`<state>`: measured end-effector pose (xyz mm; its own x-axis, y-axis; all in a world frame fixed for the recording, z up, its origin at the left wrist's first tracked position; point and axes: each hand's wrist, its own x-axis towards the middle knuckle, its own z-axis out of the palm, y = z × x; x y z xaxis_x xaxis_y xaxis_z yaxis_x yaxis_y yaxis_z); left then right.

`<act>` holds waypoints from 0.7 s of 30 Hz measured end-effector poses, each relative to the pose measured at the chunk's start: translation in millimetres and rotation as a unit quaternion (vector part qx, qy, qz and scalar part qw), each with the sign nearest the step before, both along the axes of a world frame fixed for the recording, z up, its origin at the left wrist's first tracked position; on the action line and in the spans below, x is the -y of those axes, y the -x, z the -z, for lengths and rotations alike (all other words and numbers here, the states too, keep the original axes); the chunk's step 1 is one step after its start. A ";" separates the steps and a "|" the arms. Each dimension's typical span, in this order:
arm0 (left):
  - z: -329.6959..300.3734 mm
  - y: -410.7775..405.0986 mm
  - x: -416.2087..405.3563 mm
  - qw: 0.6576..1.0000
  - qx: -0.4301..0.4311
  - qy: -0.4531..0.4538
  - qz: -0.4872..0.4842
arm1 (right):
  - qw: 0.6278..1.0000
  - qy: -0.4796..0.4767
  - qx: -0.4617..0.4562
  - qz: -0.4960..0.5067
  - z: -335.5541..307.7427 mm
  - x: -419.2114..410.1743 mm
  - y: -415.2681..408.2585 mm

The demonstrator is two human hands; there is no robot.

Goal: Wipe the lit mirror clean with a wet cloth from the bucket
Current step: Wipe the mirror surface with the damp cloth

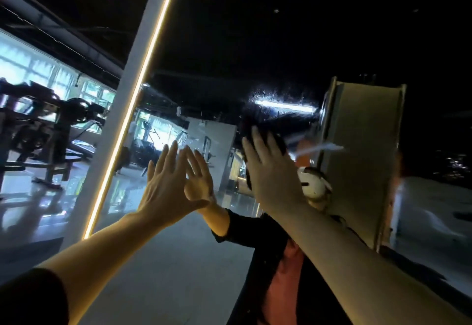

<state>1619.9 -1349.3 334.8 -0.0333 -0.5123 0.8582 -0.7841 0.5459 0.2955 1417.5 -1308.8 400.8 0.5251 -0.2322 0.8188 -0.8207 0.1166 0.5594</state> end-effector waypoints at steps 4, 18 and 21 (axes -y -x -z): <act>8.4 -26.1 13.2 1.000 0.007 -0.024 -0.007 | 0.984 -0.058 -0.166 0.017 5.0 13.6 -15.6; 3.6 -88.9 57.9 0.998 0.054 -0.040 -0.001 | 0.977 -0.019 -0.212 -0.017 -43.5 58.4 -80.2; 0.7 -93.5 64.8 0.996 0.066 -0.058 0.001 | 0.998 0.005 -0.059 -0.010 -80.5 64.1 -90.6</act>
<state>1713.4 -1414.0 334.1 -0.1432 -0.6082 0.7807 -0.8193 0.5154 0.2513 1508.1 -1372.9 481.4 0.6226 -0.2130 0.7530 -0.7513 0.1067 0.6513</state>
